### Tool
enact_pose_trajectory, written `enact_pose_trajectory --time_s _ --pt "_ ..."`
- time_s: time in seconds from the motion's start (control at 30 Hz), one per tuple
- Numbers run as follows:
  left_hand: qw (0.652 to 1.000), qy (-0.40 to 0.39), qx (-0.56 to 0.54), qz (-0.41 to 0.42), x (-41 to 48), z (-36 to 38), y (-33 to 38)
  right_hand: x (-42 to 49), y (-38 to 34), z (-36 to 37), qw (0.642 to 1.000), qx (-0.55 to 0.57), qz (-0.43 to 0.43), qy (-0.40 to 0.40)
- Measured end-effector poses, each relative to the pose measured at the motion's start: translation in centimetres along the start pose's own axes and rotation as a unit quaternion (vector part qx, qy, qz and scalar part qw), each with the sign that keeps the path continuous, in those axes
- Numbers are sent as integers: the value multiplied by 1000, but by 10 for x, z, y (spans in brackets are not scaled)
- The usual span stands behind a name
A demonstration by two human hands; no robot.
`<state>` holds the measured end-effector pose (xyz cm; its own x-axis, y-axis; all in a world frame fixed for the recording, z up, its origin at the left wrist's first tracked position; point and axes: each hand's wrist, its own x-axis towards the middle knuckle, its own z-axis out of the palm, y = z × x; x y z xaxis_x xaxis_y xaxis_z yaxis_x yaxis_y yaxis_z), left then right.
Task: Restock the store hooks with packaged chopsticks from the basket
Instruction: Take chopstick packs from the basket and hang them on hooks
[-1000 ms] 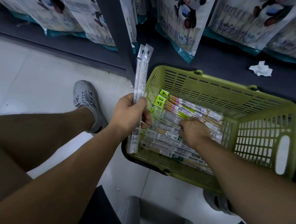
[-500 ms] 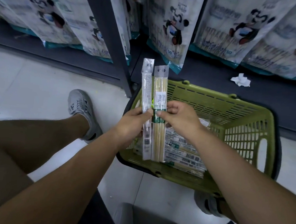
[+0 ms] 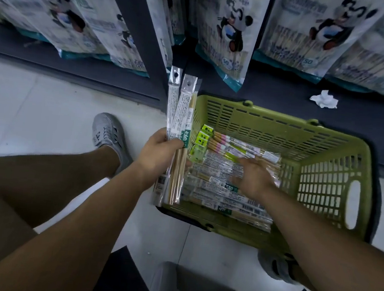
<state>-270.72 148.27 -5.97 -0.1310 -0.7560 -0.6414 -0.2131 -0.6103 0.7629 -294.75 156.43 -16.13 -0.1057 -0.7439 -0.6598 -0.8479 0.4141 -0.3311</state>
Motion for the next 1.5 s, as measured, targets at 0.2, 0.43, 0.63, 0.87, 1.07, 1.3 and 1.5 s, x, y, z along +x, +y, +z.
enact_pose_trajectory --time_s 0.2,0.43,0.63,0.87,1.07,1.3,1.5 --pt "1000 -8 -25 -11 1 3 -2 12 -3 18 994 -104 -24 28" --pt "999 -12 -30 -11 2 2 -1 14 -1 14 990 -125 -65 4" --pt "999 -5 -34 -6 -1 6 -1 4 -1 -19 996 -31 -76 23" --pt "999 5 -39 4 -2 10 -4 -36 -54 -60 948 295 -103 60" --pt "998 -26 -58 25 -8 18 -5 -61 -106 -63 932 322 -147 74" --pt "997 -15 -54 44 -9 11 -7 -62 -99 -66 934 326 -141 33" --pt "995 -57 -58 58 -7 11 -5 -58 -98 -62 927 329 -173 55"
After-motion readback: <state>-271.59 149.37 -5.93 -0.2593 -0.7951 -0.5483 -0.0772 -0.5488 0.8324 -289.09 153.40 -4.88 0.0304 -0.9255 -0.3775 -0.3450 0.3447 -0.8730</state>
